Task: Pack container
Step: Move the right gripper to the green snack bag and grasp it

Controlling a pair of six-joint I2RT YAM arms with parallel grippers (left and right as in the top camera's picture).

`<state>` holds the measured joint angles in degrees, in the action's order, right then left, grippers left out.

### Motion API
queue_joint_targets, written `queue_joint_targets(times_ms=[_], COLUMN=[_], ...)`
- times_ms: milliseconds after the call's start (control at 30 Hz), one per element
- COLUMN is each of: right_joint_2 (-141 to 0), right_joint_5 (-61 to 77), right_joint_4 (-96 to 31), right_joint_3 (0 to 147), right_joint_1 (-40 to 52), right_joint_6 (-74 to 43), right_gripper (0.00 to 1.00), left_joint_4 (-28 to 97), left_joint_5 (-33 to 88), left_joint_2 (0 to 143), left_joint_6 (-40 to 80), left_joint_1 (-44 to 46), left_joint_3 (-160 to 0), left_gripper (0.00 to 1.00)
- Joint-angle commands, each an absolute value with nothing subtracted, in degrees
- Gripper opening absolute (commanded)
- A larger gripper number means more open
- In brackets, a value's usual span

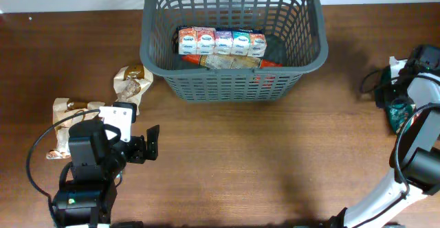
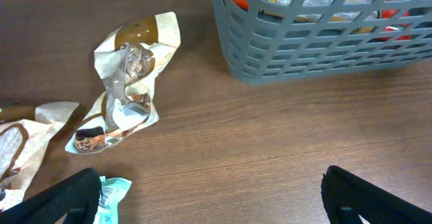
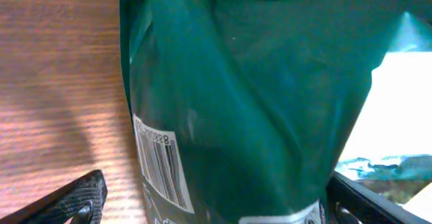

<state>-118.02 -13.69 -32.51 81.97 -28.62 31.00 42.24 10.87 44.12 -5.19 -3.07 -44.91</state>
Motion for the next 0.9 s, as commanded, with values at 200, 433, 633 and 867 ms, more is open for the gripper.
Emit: queue_joint_targets(times_ms=[200, 433, 633, 867], right_joint_2=[-126.5, -126.8, -126.8, -126.2], right_joint_5=[-8.5, -6.4, -6.4, -5.4], right_joint_4=[-33.3, -33.8, -35.2, -33.8], right_joint_3=[80.0, 80.0, 80.0, 80.8], right_joint_1=[-29.3, -29.3, -29.3, -29.3], right_joint_6=[27.4, 25.2, 23.4, 20.0], right_gripper=[0.04, 0.04, 0.04, 0.04], left_joint_4=[42.1, 42.1, 42.1, 42.1], left_joint_5=[10.4, 10.4, 10.5, 10.4], left_joint_2=[44.2, 44.2, 44.2, 44.2], left_joint_6=[-5.8, -5.6, -5.2, -5.2], left_joint_1=[-3.1, -3.1, -3.1, -3.1], left_joint_3=[-45.4, -45.4, -45.4, -45.4], left_gripper=[0.99, 0.99, 0.99, 0.99])
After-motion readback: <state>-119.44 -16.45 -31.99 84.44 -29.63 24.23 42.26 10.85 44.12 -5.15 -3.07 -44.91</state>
